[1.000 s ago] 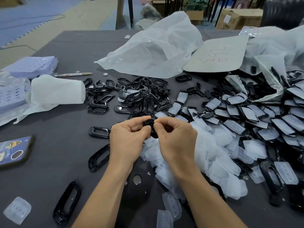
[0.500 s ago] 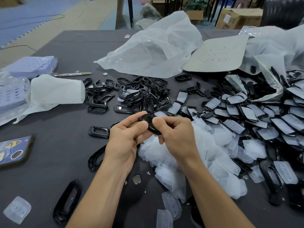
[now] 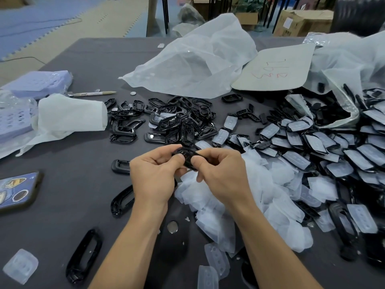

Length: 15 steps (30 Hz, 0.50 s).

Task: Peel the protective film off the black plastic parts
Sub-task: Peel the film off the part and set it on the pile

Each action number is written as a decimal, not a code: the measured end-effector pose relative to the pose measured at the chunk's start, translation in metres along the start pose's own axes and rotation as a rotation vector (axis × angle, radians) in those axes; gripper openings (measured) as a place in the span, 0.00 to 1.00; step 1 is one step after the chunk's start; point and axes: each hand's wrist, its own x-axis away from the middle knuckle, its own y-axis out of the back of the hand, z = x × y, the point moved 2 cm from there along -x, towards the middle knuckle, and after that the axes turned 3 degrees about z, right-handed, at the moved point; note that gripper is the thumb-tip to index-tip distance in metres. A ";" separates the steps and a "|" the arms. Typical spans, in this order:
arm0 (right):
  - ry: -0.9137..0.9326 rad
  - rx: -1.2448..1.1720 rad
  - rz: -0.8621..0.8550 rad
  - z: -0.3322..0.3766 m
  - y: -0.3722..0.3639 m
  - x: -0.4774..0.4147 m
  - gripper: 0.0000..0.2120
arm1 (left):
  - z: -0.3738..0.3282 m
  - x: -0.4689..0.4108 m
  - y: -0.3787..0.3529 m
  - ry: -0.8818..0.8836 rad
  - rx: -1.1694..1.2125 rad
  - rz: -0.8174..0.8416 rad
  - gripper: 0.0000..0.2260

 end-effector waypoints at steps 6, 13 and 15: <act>-0.036 -0.260 -0.065 -0.003 0.005 -0.004 0.08 | -0.002 0.004 -0.005 -0.047 0.074 0.137 0.13; 0.504 0.505 -0.407 0.009 0.008 0.017 0.06 | 0.001 0.008 -0.012 0.197 0.103 0.210 0.08; 0.545 0.560 -0.413 0.010 0.005 0.020 0.06 | -0.001 0.010 -0.013 0.243 0.135 0.238 0.13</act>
